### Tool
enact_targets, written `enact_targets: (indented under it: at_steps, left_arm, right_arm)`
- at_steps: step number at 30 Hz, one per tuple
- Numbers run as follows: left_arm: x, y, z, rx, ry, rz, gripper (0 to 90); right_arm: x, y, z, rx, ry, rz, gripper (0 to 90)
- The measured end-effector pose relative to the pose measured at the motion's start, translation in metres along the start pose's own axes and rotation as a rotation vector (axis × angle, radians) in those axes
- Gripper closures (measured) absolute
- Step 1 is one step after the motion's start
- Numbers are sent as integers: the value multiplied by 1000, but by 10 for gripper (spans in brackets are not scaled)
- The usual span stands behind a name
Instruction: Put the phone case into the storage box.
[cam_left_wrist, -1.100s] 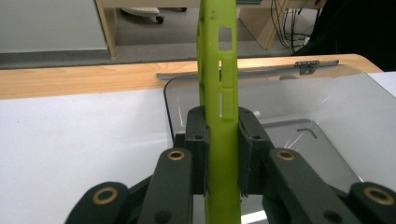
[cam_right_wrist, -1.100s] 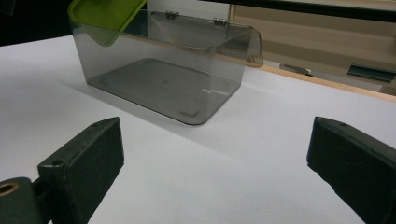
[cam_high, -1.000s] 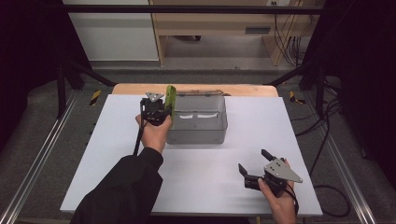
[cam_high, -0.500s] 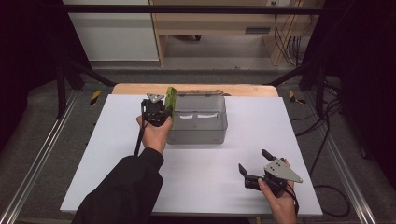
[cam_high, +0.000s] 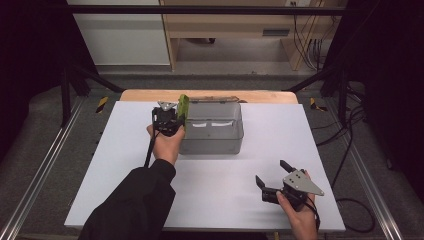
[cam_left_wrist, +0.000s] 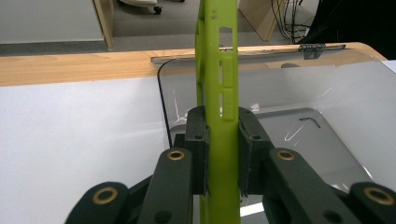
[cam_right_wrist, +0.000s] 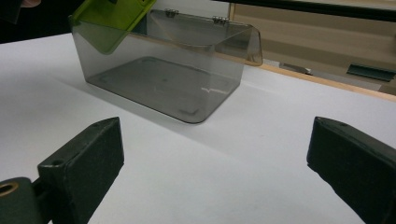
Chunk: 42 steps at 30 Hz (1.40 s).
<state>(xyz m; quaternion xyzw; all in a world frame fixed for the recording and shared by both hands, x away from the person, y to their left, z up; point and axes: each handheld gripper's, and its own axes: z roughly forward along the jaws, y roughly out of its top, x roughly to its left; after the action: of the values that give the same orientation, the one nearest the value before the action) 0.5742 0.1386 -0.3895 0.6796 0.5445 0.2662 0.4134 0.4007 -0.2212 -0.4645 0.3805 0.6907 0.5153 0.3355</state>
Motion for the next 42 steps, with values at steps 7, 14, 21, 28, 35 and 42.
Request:
enact_targets:
  at_steps: [7,14,21,28,35,42]
  left_arm:
    - [0,-1,1,2,-5,-6,772]
    - [0,-2,3,5,-9,-9,772]
    - [-2,-4,5,9,-16,-10,773]
    - [-4,-5,8,10,-21,-13,772]
    - [-6,-5,9,12,-24,-11,772]
    - [-6,-6,10,13,-27,-16,772]
  right_arm:
    - [0,0,0,1,0,0,41]
    - [0,0,0,1,2,2,41]
    - [0,0,0,2,2,1,41]
    - [0,0,0,1,3,1,41]
    - [0,0,0,2,3,2,41]
    - [0,0,0,4,5,2,41]
